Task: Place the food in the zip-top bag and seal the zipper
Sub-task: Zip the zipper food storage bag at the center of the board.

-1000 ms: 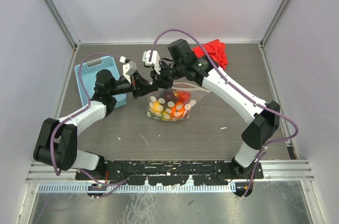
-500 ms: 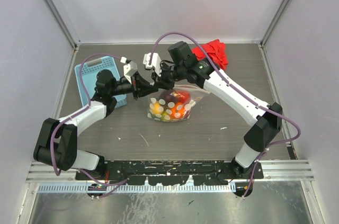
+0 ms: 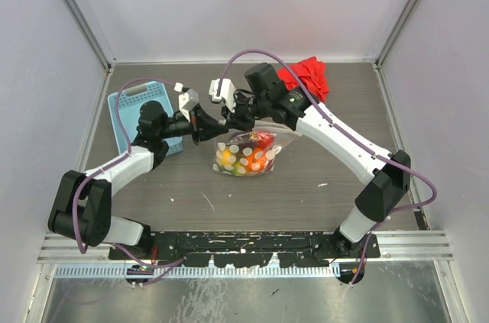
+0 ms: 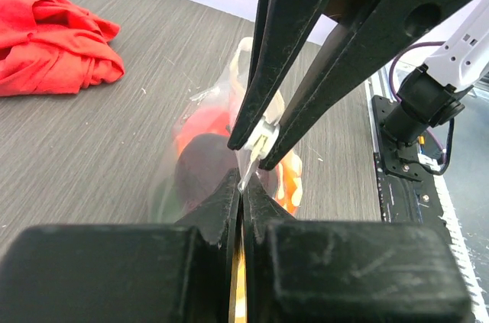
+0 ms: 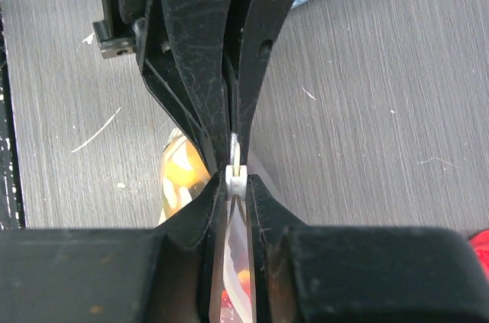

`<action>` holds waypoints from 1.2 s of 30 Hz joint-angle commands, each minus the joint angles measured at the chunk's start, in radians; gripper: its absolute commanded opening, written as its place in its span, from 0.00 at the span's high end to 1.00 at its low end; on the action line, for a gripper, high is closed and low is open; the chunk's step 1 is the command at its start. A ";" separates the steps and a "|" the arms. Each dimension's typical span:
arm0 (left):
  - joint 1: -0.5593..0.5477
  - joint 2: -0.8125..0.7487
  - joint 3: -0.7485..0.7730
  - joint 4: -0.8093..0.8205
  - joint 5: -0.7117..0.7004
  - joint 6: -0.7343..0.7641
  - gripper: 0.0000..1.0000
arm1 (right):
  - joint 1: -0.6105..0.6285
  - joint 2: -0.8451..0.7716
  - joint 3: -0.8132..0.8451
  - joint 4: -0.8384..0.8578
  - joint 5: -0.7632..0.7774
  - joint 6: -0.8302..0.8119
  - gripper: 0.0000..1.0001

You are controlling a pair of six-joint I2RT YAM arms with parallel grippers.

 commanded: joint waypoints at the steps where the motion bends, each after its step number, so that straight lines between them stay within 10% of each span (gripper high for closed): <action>1: 0.011 -0.035 0.019 0.031 0.019 0.016 0.88 | -0.015 -0.052 0.014 -0.028 0.012 0.008 1.00; 8: -0.001 -0.005 0.057 0.018 0.060 0.015 0.58 | -0.014 -0.032 0.070 -0.059 -0.032 0.002 1.00; 21: -0.028 0.087 0.117 0.013 0.094 0.008 0.53 | -0.011 -0.010 0.102 -0.090 -0.069 -0.003 1.00; 30: -0.066 0.102 0.143 0.013 0.100 0.006 0.66 | -0.006 0.010 0.107 -0.107 -0.065 -0.004 1.00; 36: -0.067 0.087 0.135 0.026 0.089 -0.005 1.00 | -0.006 0.002 0.083 -0.126 -0.018 -0.006 1.00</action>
